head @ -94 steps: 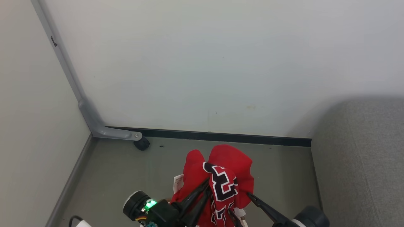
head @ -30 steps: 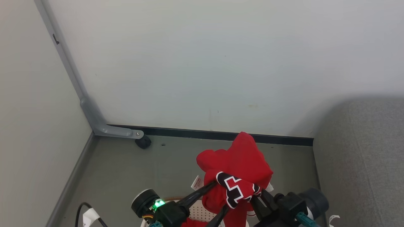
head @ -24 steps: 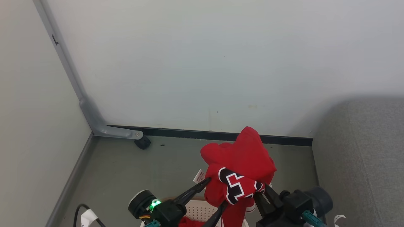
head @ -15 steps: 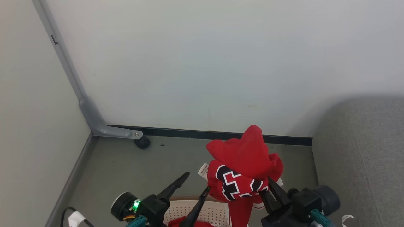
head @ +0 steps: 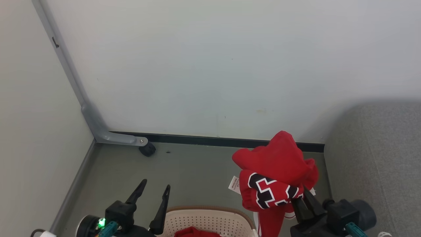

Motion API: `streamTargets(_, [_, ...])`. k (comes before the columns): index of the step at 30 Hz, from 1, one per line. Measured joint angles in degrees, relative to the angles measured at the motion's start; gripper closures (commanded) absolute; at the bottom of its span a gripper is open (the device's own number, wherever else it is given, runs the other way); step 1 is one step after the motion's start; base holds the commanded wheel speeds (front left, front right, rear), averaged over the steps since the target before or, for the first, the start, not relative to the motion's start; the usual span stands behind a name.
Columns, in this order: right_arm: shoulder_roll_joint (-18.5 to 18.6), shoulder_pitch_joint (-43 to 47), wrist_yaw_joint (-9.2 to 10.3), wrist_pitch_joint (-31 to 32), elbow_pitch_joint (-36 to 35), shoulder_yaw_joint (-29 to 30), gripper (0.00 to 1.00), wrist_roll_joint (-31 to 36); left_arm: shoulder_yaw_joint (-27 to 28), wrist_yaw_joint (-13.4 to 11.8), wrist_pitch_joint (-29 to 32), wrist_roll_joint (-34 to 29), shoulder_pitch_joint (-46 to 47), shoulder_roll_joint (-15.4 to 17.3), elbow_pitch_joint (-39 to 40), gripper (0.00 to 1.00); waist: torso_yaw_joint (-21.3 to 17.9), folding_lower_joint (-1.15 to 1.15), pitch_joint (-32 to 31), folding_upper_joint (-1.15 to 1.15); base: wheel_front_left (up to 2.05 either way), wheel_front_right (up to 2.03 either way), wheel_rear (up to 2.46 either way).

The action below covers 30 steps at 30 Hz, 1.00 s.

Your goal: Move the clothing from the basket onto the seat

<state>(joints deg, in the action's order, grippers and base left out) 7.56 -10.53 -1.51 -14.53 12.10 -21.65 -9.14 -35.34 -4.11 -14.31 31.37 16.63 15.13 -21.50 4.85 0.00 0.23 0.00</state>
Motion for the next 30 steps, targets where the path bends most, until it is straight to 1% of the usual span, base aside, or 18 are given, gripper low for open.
streamTargets(5, [0.1, 1.7, 0.57, 0.0, -1.1, 1.5, 1.0, -1.0, 3.4, -1.0, 0.0, 0.0, -2.3, 0.0, -0.9, 0.0, -0.1, 0.0, -0.2, 0.0, 0.0, 0.0, 0.0])
streamTargets(7, [0.1, 2.3, 0.62, 0.0, -1.5, 2.1, 1.0, -1.1, 4.2, -1.2, 0.0, -0.3, -3.5, -0.1, -1.0, 0.0, -0.2, 0.0, -0.3, 0.0, 0.0, 0.0, 0.0])
streamTargets(9, [0.1, 3.0, 1.08, 0.0, -2.1, 2.7, 1.0, -1.3, 4.7, -1.4, 0.0, -0.9, -4.7, -0.2, -0.9, 0.0, -0.2, 0.0, -0.4, 0.0, 0.0, 0.0, 0.0])
streamTargets(12, [0.3, 3.8, 1.6, 0.0, -2.6, 3.1, 1.0, -1.0, 7.0, -2.0, 0.0, -1.1, -6.7, -1.5, -0.5, 0.0, -0.2, 0.0, -0.6, 0.0, 0.0, 0.0, 0.0])
streamTargets(13, [0.3, 4.6, 2.12, 0.0, -3.1, 3.5, 1.0, -0.9, 8.2, -2.0, 0.0, -2.0, -7.9, -2.0, -0.1, 0.0, -0.2, 0.0, -0.7, 0.0, 0.0, 0.0, 0.0])
streamTargets(15, [0.3, 5.9, 2.93, 0.0, -4.0, 4.8, 1.0, -1.0, 9.0, -2.4, 0.0, -3.2, -8.5, -2.7, 0.2, 0.0, 0.0, 0.0, -0.8, 0.0, 0.0, 0.0, 0.0])
streamTargets(18, [0.2, 7.4, 3.55, 0.0, -4.7, 5.7, 1.0, -1.3, 10.2, -2.4, 0.0, -3.9, -9.2, -3.5, 0.9, 0.0, 0.2, 0.0, -0.9, 0.0, 0.0, 0.0, 0.0])
streamTargets(24, [0.0, 8.2, 3.78, 0.0, -5.9, 6.9, 1.0, -1.5, 11.5, -2.4, 0.0, -6.4, -9.9, -4.6, 1.7, 0.0, 0.3, 0.0, -1.0, 0.0, 0.0, 0.0, 0.0])
streamTargets(30, [0.0, 8.8, 3.79, 0.0, -6.6, 7.6, 1.0, -1.5, 13.0, -2.4, 0.0, -7.4, -9.9, -4.9, 2.5, 0.0, 0.0, 0.0, -1.0, 0.0, 0.0, 0.0, 0.0])
